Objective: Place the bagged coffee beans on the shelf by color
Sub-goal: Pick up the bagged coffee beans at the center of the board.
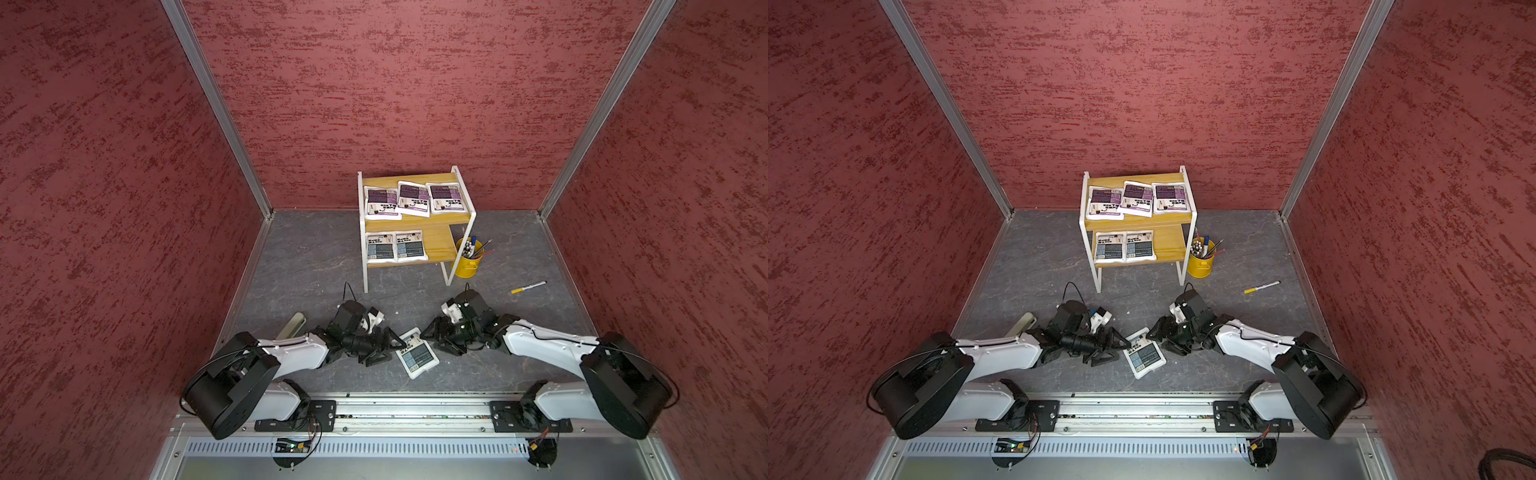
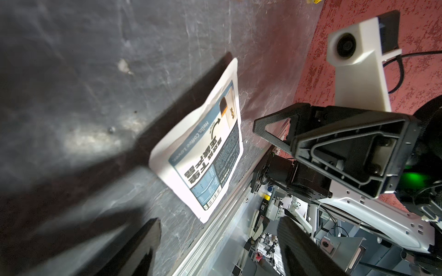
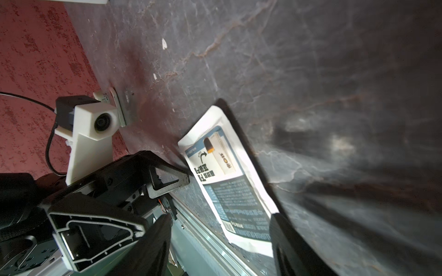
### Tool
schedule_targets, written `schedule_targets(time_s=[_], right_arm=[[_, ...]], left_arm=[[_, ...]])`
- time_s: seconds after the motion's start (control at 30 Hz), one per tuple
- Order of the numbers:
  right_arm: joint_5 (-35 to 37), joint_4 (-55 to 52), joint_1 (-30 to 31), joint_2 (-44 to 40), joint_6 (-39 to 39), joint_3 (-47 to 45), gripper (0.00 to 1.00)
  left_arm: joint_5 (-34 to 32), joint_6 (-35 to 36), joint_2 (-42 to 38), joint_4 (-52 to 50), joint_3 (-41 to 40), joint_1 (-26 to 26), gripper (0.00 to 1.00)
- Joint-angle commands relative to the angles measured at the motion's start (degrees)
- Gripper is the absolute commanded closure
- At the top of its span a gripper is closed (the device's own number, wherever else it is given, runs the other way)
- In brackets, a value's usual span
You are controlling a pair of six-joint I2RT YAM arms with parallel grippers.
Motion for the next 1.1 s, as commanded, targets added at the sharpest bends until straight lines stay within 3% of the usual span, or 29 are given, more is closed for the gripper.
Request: schedule_targets(time_s=[0.0,0.37,0.8,1.07], right_arm=[[1.65,-1.49,-0.30,1.40,-2.21,1.55,0.31],[1.32,0.58,0.71,4.20,-2.12,-0.14,0.31],[-3.91,29.30,6.55,15.10,12.93,-6.12,0.31],[-4.10,35.05,6.73,17.07,15.35,-8.28,0.31]], left_arm=[[-0.39,1.17,-1.23,-1.27,-1.25,-0.05,0.20],[-0.82,-1.07,0.42,3.13,-3.08,-1.04,0.19],[-1.25,-3.74,3.40,9.74,-4.67,-1.41,0.24],[-1.34,-3.56,2.79,8.77,-4.08,-0.75,0.34]])
